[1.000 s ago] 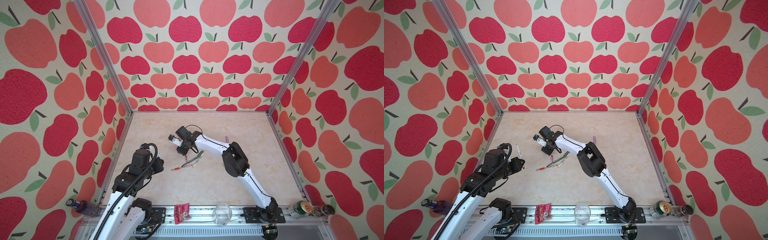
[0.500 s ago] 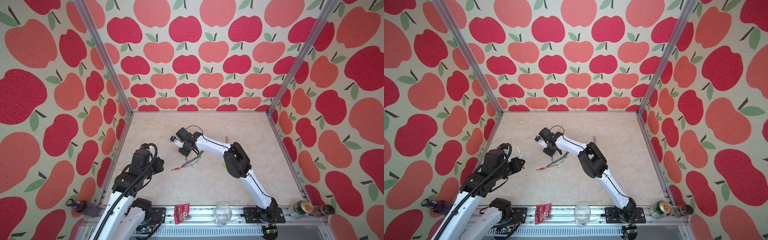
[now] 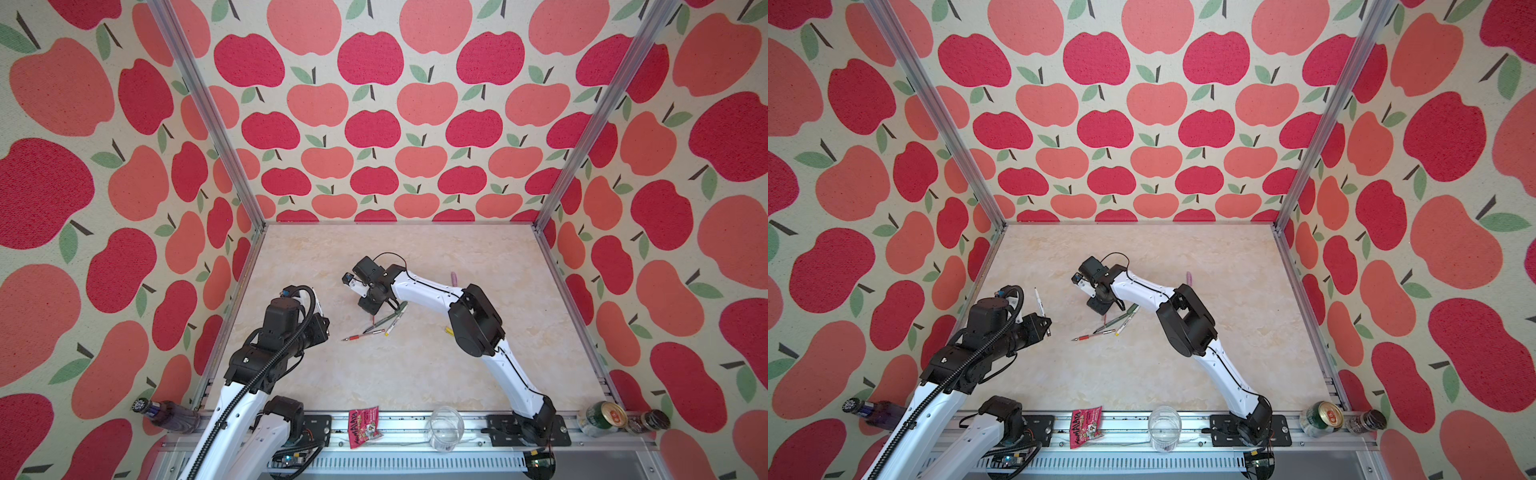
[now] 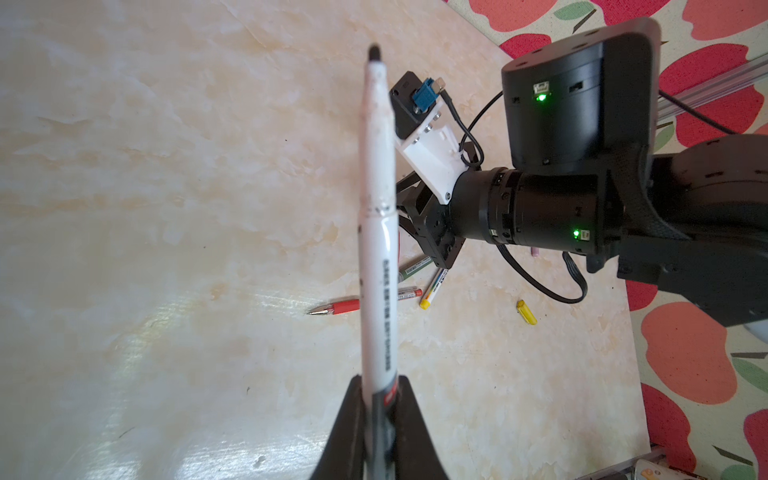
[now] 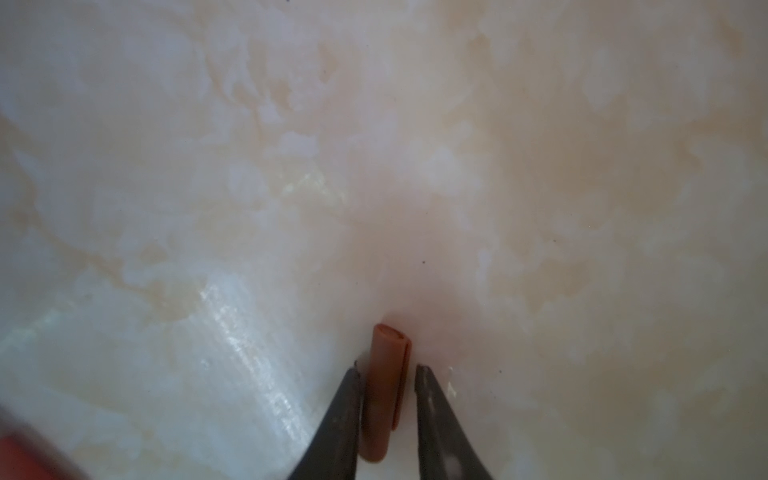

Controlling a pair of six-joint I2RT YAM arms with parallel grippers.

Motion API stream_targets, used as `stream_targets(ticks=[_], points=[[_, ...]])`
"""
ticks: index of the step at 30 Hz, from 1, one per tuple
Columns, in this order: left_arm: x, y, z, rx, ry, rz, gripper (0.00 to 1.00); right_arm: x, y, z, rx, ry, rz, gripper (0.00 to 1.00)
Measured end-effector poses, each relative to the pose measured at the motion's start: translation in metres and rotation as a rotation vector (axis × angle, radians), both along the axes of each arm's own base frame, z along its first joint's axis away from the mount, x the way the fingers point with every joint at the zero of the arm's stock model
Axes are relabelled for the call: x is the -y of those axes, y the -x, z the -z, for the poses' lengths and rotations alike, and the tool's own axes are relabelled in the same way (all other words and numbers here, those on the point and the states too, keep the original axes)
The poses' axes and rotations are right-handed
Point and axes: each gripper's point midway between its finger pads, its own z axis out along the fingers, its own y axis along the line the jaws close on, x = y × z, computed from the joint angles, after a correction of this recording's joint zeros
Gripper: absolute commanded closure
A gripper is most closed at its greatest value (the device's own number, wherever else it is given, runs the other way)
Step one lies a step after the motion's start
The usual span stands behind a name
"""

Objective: Insert the pens into the pen caps
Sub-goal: 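Close the right gripper on the brown cap and lift it, then raise the brown cap above the white marker while the left gripper lifts it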

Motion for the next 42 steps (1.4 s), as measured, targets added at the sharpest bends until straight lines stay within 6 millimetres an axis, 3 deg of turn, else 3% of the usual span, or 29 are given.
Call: stream_targets(ticks=[11,16,22,29,42], points=[[0.007,-0.009,0.004,-0.018,0.013,0.002,1.0,0.003,-0.007,-0.002,-0.105,-0.085,0.098,0.89],[0.023,-0.016,0.006,-0.016,0.017,0.047,1.0,0.021,-0.026,-0.012,-0.237,-0.211,0.248,0.9],[0.059,-0.027,0.01,0.001,0.032,0.136,0.99,0.048,-0.056,-0.057,-0.344,-0.44,0.432,0.91],[0.105,-0.034,0.025,0.04,0.109,0.279,0.99,0.071,-0.071,-0.114,-0.433,-0.707,0.559,0.91],[0.171,-0.049,0.01,0.092,0.323,0.533,0.92,0.084,-0.046,-0.206,-0.46,-1.004,0.552,0.91]])
